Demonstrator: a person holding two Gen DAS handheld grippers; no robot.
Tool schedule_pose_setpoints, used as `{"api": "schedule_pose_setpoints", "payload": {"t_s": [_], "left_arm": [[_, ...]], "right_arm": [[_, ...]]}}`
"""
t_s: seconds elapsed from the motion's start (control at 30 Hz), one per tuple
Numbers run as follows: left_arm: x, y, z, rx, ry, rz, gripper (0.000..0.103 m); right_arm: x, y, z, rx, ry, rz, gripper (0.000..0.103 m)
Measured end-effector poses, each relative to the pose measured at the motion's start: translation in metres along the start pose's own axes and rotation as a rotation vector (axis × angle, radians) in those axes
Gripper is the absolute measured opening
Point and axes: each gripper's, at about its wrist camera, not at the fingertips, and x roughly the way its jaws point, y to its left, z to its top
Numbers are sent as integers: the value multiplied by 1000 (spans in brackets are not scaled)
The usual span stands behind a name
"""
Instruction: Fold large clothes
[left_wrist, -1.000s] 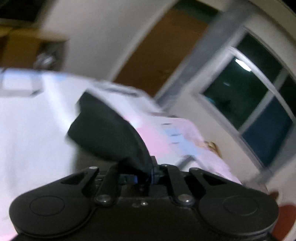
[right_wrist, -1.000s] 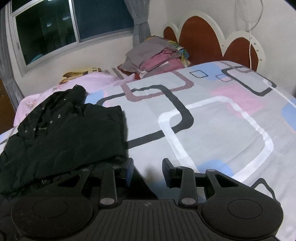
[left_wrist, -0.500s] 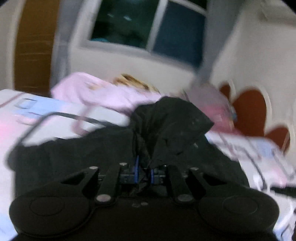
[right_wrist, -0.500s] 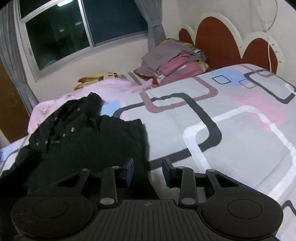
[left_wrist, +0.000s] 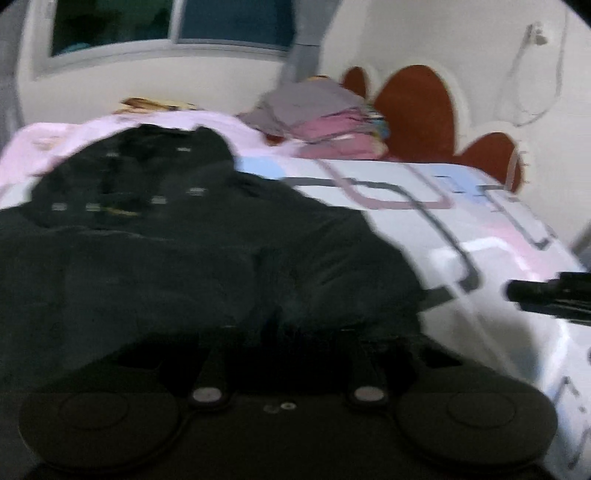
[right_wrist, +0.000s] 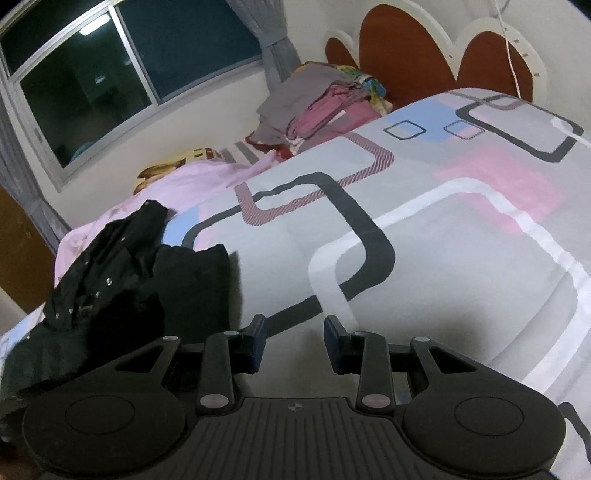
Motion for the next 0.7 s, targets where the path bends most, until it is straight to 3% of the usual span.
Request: {"api": "schedule_pose_setpoints", "payload": {"t_s": [0.03, 0.07, 0.1, 0.13, 0.27, 0.43, 0.5, 0.6, 0.63, 0.7], "left_arm": [[0, -3, 0, -2, -3, -39, 77], [-2, -4, 1, -10, -18, -68, 85], [-12, -6, 0, -16, -40, -81, 84], [-23, -4, -1, -24, -63, -100, 84], [-69, 27, -2, -101, -138, -48, 79], [-125, 104, -8, -171, -230, 174, 75], [-138, 139, -10, -217, -226, 264, 72], [-142, 177, -13, -268, -204, 328, 71], [-138, 186, -15, -281, -186, 322, 65], [-128, 195, -19, -294, -149, 302, 59]], "right_arm": [[-1, 0, 0, 3, -4, 3, 35], [-1, 1, 0, 3, -5, 9, 42], [-4, 3, 0, 2, -16, 15, 76], [-9, 6, -1, -7, -51, 32, 87], [-4, 23, 0, -28, -35, 109, 86], [18, 57, -6, -51, 34, 218, 70], [32, 71, -9, -65, 68, 234, 65], [57, 91, -15, -101, 135, 236, 52], [65, 97, -18, -127, 151, 235, 37], [71, 105, -21, -177, 166, 223, 18]]}}
